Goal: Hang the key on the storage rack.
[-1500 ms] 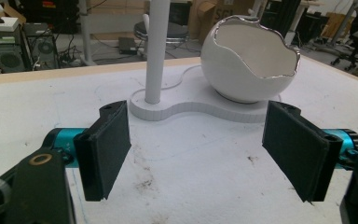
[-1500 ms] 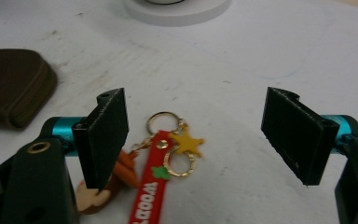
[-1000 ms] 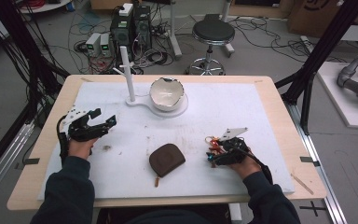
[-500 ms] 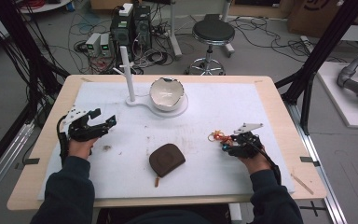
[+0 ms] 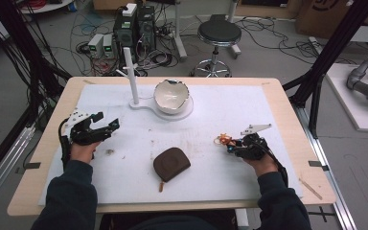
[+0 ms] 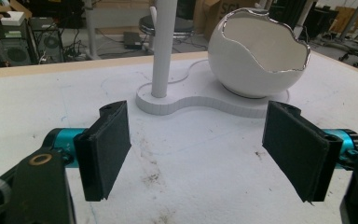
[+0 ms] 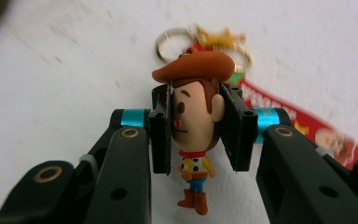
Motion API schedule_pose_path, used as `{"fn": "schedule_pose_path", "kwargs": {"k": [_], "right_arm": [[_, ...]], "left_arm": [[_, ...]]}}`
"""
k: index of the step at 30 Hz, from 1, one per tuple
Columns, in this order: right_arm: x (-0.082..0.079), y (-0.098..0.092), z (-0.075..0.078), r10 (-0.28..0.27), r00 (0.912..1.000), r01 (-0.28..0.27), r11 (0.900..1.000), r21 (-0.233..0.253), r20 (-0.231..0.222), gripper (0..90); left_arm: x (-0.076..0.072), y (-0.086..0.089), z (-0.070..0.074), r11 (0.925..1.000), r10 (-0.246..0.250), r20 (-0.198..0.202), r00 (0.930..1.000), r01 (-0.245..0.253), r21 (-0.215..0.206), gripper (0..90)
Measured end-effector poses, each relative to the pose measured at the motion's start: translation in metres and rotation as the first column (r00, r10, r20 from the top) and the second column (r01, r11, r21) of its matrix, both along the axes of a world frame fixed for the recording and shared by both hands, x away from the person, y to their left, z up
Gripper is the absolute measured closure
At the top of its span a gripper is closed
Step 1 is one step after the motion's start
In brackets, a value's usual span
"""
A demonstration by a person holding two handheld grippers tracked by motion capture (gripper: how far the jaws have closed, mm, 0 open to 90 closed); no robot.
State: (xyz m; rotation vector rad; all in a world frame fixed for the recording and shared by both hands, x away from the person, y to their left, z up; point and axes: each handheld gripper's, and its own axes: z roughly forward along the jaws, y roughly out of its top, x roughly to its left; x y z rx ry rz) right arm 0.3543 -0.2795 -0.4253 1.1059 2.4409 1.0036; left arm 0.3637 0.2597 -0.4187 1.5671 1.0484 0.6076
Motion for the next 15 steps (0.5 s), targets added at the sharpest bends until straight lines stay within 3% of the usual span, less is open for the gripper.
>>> {"fn": "schedule_pose_path", "kwargs": {"k": [2,4,15], "right_arm": [[0.001,0.001,0.003,0.0,0.9998,-0.001,1.0,0.022,0.018,68.0],[0.006,0.005,0.014,0.0,0.9982,-0.006,0.996,0.088,0.06,68.1],[0.034,0.035,0.056,0.048,0.9855,-0.077,0.981,0.179,0.163,68.1]], "left_arm": [[0.001,0.0,-0.001,1.0,-0.003,-0.004,1.0,0.003,0.0,23.1],[0.001,0.0,-0.001,1.0,-0.005,-0.006,1.0,0.005,-0.001,23.2],[0.002,0.0,-0.002,0.9999,-0.007,-0.014,0.9999,0.007,-0.008,23.2]]}}
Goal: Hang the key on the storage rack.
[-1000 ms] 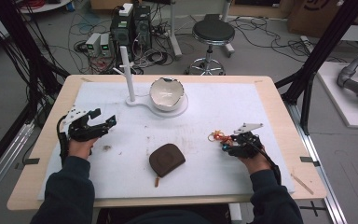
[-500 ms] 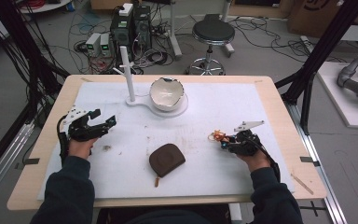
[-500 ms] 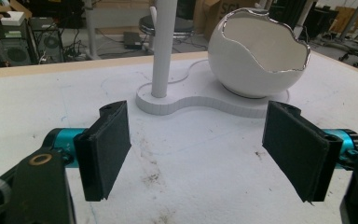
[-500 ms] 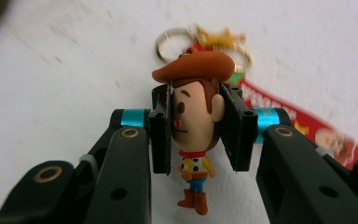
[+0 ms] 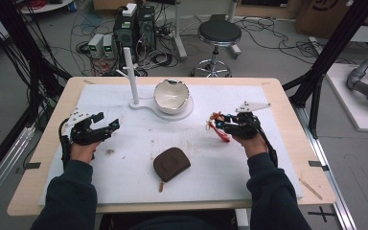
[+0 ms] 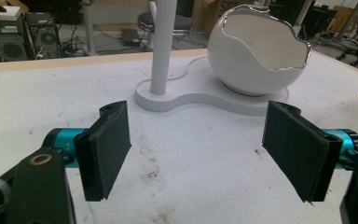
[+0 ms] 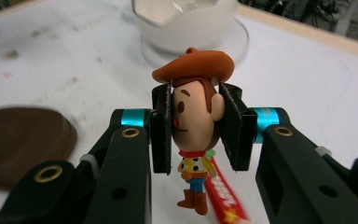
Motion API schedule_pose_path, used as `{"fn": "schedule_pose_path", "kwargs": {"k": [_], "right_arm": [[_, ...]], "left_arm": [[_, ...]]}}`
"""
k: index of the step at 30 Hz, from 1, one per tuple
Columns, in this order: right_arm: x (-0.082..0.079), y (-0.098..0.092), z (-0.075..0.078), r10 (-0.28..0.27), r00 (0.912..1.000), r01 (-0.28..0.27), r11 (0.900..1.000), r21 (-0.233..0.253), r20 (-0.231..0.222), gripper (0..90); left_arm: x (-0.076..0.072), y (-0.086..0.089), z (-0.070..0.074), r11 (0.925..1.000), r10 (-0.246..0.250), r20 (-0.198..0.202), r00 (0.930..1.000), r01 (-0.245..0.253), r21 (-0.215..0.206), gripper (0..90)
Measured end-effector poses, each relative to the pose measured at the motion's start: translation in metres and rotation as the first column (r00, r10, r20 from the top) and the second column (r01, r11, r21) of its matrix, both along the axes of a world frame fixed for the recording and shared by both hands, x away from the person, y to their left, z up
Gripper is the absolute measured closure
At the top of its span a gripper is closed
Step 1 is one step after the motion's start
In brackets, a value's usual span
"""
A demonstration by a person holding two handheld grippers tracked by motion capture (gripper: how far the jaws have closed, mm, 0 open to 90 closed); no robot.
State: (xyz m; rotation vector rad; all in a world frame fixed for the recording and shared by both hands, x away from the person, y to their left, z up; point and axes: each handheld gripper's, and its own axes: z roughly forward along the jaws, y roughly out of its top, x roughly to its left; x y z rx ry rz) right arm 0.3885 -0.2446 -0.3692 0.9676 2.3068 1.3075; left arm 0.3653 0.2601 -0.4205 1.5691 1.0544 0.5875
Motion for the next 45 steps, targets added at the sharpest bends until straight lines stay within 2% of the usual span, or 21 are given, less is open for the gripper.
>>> {"fn": "schedule_pose_path", "kwargs": {"k": [5,12,14,17,18,20,23,25,29,30,33,35,37,38,41,45], "right_arm": [[0.016,0.025,0.025,0.057,0.9976,-0.058,0.998,0.003,0.039,68.1],[0.036,0.066,0.057,0.139,0.9864,-0.14,0.99,0.016,0.088,68.1],[0.041,0.077,0.063,0.155,0.9844,-0.158,0.987,0.024,0.083,68.1],[0.05,0.097,0.07,0.182,0.9791,-0.184,0.983,0.013,0.09,68.0],[0.055,0.109,0.074,0.2,0.975,-0.202,0.979,0.013,0.097,68.1],[0.057,0.113,0.074,0.204,0.9746,-0.206,0.978,0.02,0.093,68.1],[0.065,0.13,0.079,0.217,0.9721,-0.22,0.975,0.023,0.088,68.1],[0.071,0.14,0.082,0.232,0.9682,-0.236,0.971,0.033,0.094,68.0],[0.083,0.165,0.093,0.254,0.9619,-0.257,0.966,0.019,0.101,68.0],[0.083,0.165,0.093,0.254,0.9619,-0.257,0.966,0.019,0.101,68.0],[0.091,0.185,0.105,0.264,0.9579,-0.267,0.964,0.014,0.113,68.1],[0.094,0.19,0.108,0.269,0.9564,-0.272,0.962,0.013,0.114,68.1],[0.099,0.206,0.116,0.275,0.9548,-0.277,0.961,0.004,0.112,68.0],[0.099,0.206,0.116,0.275,0.9548,-0.277,0.961,0.004,0.112,68.0],[0.104,0.226,0.122,0.293,0.9484,-0.295,0.955,-0.002,0.121,68.0],[0.106,0.239,0.124,0.295,0.9478,-0.297,0.955,0.0,0.121,68.0]], "left_arm": [[0.0,0.001,0.0,1.0,0.005,0.001,1.0,-0.005,-0.002,23.2],[0.0,0.001,0.0,1.0,0.004,-0.001,1.0,-0.004,0.002,23.2],[0.0,0.0,0.0,1.0,0.004,-0.004,1.0,-0.004,0.001,23.2],[0.0,0.001,-0.001,1.0,0.0,-0.005,1.0,0.0,0.002,23.2],[0.0,0.001,-0.001,1.0,-0.001,-0.006,1.0,0.001,0.001,23.2],[0.0,0.001,-0.001,1.0,-0.001,-0.005,1.0,0.001,0.0,23.2],[0.0,0.001,0.0,1.0,-0.001,-0.004,1.0,0.001,0.0,23.1],[0.0,0.002,0.0,1.0,0.001,-0.003,1.0,-0.001,-0.004,23.2],[0.0,0.003,-0.001,1.0,0.001,-0.006,1.0,-0.001,-0.006,23.2],[0.0,0.003,-0.001,1.0,0.001,-0.005,1.0,-0.001,-0.008,23.2],[0.0,0.003,0.0,1.0,-0.001,-0.006,1.0,0.001,-0.008,23.1],[0.0,0.003,-0.001,0.9999,0.002,-0.005,1.0,-0.002,-0.011,23.2],[0.0,0.003,-0.001,0.9999,0.004,-0.006,1.0,-0.004,-0.012,23.2],[0.0,0.003,-0.001,0.9999,0.003,-0.006,1.0,-0.003,-0.012,23.2],[0.0,0.004,-0.001,0.9998,0.009,-0.004,0.9999,-0.009,-0.019,23.2],[0.0,0.005,-0.001,0.9996,0.009,-0.004,1.0,-0.009,-0.026,23.2]]}}
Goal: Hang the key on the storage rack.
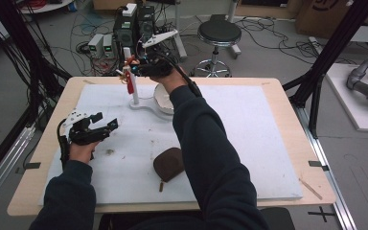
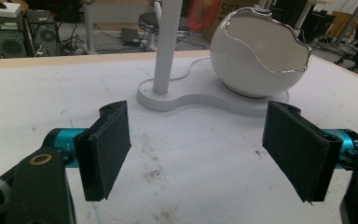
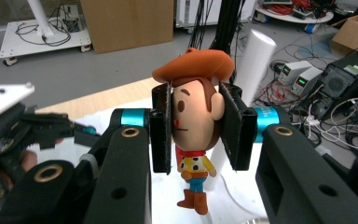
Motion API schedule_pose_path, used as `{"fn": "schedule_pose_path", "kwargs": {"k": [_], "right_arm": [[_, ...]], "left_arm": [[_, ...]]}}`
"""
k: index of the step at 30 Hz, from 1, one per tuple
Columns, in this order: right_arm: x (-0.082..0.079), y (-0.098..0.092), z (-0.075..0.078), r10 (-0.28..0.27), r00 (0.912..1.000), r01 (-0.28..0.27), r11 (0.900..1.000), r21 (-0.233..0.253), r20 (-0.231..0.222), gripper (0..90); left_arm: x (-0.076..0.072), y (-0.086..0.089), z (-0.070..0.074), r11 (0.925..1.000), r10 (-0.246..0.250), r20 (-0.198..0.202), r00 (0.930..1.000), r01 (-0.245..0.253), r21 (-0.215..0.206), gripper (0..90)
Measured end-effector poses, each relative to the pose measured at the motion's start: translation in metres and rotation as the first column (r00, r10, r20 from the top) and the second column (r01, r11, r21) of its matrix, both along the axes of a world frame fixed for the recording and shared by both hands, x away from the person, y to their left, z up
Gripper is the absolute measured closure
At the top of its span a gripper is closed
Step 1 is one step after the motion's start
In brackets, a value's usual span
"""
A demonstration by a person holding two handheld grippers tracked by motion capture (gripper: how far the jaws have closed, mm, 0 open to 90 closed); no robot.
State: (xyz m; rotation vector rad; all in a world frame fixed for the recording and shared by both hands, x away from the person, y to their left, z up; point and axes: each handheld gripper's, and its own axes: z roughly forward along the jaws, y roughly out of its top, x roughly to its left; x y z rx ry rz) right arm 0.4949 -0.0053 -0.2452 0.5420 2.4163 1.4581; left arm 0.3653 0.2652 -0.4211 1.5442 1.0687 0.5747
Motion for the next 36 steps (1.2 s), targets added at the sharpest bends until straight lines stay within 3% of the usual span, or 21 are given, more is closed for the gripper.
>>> {"fn": "schedule_pose_path", "kwargs": {"k": [7,18,21,29,36], "right_arm": [[0.013,0.017,-0.002,-0.068,0.9976,0.068,0.998,-0.002,-0.012,68.0],[0.022,0.013,-0.011,-0.121,0.9922,0.12,0.992,-0.039,-0.032,67.9],[0.024,0.006,-0.016,-0.154,0.9874,0.152,0.986,-0.066,-0.036,67.9],[0.027,-0.013,-0.035,-0.176,0.9831,0.171,0.98,-0.105,-0.05,67.3],[0.021,-0.049,-0.048,-0.198,0.9769,0.195,0.98,-0.042,-0.081,54.9]], "left_arm": [[-0.001,-0.001,0.0,1.0,-0.001,0.001,1.0,0.001,-0.007,23.1],[-0.002,0.001,0.0,1.0,0.001,0.002,1.0,-0.001,0.002,23.2],[-0.002,0.001,0.0,1.0,0.0,0.002,1.0,0.0,0.003,23.2],[-0.002,0.001,0.0,1.0,-0.003,0.001,1.0,0.003,0.005,23.1],[-0.002,0.0,0.0,0.9999,-0.008,0.0,1.0,0.008,0.008,23.2]]}}
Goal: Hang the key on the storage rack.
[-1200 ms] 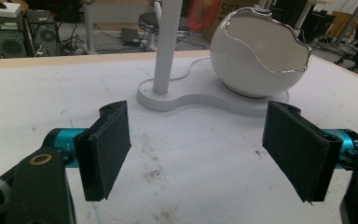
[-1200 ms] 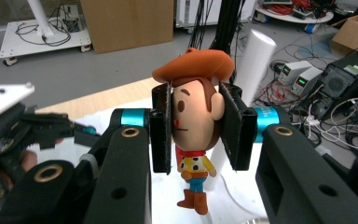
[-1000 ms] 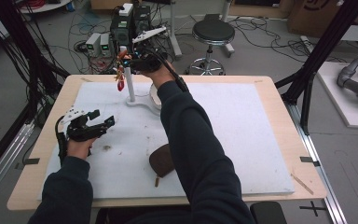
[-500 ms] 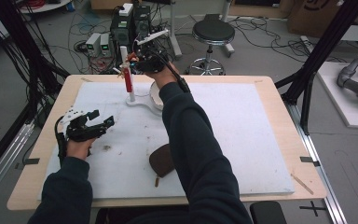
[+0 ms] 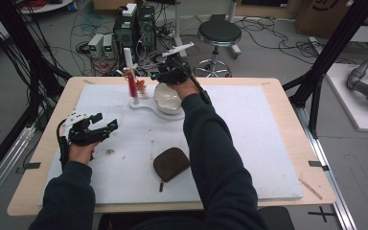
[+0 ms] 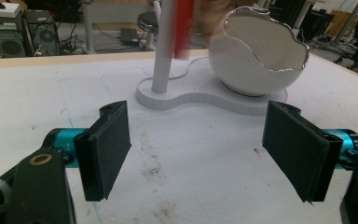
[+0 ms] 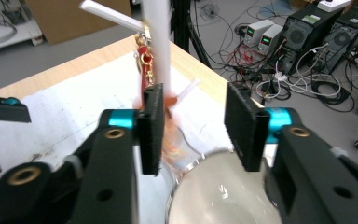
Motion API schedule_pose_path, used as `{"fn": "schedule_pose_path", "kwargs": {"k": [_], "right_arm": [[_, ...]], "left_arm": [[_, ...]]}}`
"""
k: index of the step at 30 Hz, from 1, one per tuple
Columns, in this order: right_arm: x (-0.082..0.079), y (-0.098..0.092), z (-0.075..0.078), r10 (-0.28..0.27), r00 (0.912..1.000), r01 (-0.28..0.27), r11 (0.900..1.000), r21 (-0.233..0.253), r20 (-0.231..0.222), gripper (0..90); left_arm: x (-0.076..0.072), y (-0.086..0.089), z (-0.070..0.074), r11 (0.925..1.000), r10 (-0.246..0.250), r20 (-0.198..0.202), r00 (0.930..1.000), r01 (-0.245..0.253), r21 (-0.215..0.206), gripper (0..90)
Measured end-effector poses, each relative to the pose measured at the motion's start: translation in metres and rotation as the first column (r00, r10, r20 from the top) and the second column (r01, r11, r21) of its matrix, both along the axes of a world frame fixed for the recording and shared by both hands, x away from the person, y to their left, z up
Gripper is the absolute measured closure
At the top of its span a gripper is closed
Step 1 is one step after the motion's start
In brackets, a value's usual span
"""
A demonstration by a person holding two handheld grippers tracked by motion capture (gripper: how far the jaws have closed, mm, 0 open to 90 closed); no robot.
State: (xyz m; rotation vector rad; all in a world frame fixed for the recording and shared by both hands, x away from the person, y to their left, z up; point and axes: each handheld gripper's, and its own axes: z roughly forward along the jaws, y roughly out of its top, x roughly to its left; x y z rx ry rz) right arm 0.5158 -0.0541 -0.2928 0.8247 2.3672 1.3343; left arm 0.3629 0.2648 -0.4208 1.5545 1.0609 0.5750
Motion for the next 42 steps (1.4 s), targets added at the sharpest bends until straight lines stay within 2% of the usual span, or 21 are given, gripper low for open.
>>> {"fn": "schedule_pose_path", "kwargs": {"k": [1,2,3,4,7,8,9,10,11,13,14,15,16,20,23,28,29,33,37,42], "right_arm": [[-0.002,-0.006,-0.001,-0.004,1.0,0.004,1.0,0.009,0.0,51.7],[-0.009,-0.026,-0.005,-0.009,1.0,0.009,1.0,0.028,0.004,48.7],[-0.009,-0.026,-0.005,-0.009,1.0,0.009,1.0,0.028,0.004,48.7],[-0.013,-0.036,-0.009,-0.013,0.9998,0.013,0.999,0.029,0.012,47.0],[-0.029,-0.066,-0.02,-0.039,0.9992,0.039,0.999,0.0,0.004,40.3],[-0.04,-0.087,-0.029,-0.047,0.9988,0.047,0.999,-0.022,0.013,36.6],[-0.04,-0.087,-0.029,-0.047,0.9988,0.047,0.999,-0.022,0.013,36.6],[-0.045,-0.098,-0.033,-0.057,0.998,0.058,0.998,-0.03,0.028,34.6],[-0.05,-0.107,-0.036,-0.066,0.9978,0.066,0.997,-0.044,0.013,31.6],[-0.062,-0.127,-0.044,-0.082,0.9963,0.083,0.996,-0.046,0.025,28.9],[-0.067,-0.136,-0.047,-0.087,0.9956,0.088,0.995,-0.048,0.034,28.2],[-0.078,-0.155,-0.053,-0.101,0.9937,0.102,0.994,-0.031,0.049,24.4],[-0.078,-0.155,-0.053,-0.101,0.9937,0.102,0.994,-0.031,0.049,24.4],[-0.096,-0.187,-0.064,-0.139,0.9879,0.14,0.99,-0.009,0.069,21.2],[-0.112,-0.208,-0.073,-0.163,0.9814,0.166,0.986,-0.02,0.101,21.1],[-0.126,-0.224,-0.084,-0.197,0.9736,0.199,0.98,-0.007,0.116,21.1],[-0.131,-0.231,-0.091,-0.217,0.9702,0.217,0.976,0.007,0.108,21.2],[-0.133,-0.239,-0.1,-0.241,0.9665,0.242,0.97,0.008,0.087,21.2],[-0.134,-0.242,-0.101,-0.248,0.9652,0.247,0.969,0.016,0.083,21.2],[-0.136,-0.244,-0.099,-0.253,0.9634,0.252,0.967,0.025,0.087,21.2]], "left_arm": [[0.0,-0.001,0.0,1.0,-0.001,0.002,1.0,0.001,0.001,23.2],[-0.001,-0.001,0.0,1.0,-0.004,0.0,1.0,0.004,0.003,23.2],[-0.001,-0.001,0.0,1.0,-0.005,0.0,1.0,0.005,0.002,23.2],[-0.001,-0.001,0.0,1.0,-0.005,-0.002,1.0,0.005,0.003,23.2],[-0.001,-0.003,0.0,0.9999,-0.015,-0.007,0.9999,0.015,0.003,23.2],[-0.001,-0.004,0.0,0.9998,-0.017,-0.006,0.9998,0.017,0.004,23.2],[-0.001,-0.005,0.0,0.9997,-0.022,-0.004,0.9997,0.022,0.008,23.2],[-0.001,-0.006,0.0,0.9997,-0.022,0.0,0.9998,0.022,0.006,23.2],[-0.002,-0.007,0.001,0.9997,-0.023,0.004,0.9997,0.023,0.007,23.1],[-0.002,-0.007,0.002,0.9998,-0.021,0.011,0.9997,0.021,-0.008,23.1],[-0.003,-0.007,0.002,0.9994,-0.02,0.017,0.9997,0.02,-0.028,23.1],[-0.003,-0.008,0.003,0.9989,-0.02,0.021,0.9996,0.021,-0.042,22.7],[-0.003,-0.008,0.004,0.9987,-0.023,0.025,0.9994,0.024,-0.045,22.7],[-0.005,-0.014,0.006,0.998,-0.041,0.047,0.9981,0.043,-0.046,19.4],[-0.006,-0.019,0.006,0.9972,-0.06,0.046,0.9971,0.062,-0.042,19.4],[-0.006,-0.024,0.005,0.9945,-0.091,0.029,0.9954,0.092,-0.049,19.5],[-0.005,-0.024,0.005,0.9944,-0.094,0.022,0.9953,0.095,-0.045,19.8],[-0.005,-0.023,0.004,0.9955,-0.087,0.018,0.9961,0.087,-0.037,19.8],[-0.006,-0.023,0.005,0.9968,-0.072,0.025,0.9971,0.073,-0.034,19.9],[-0.004,-0.023,0.004,0.9964,-0.077,0.014,0.997,0.077,-0.035,20.3]]}}
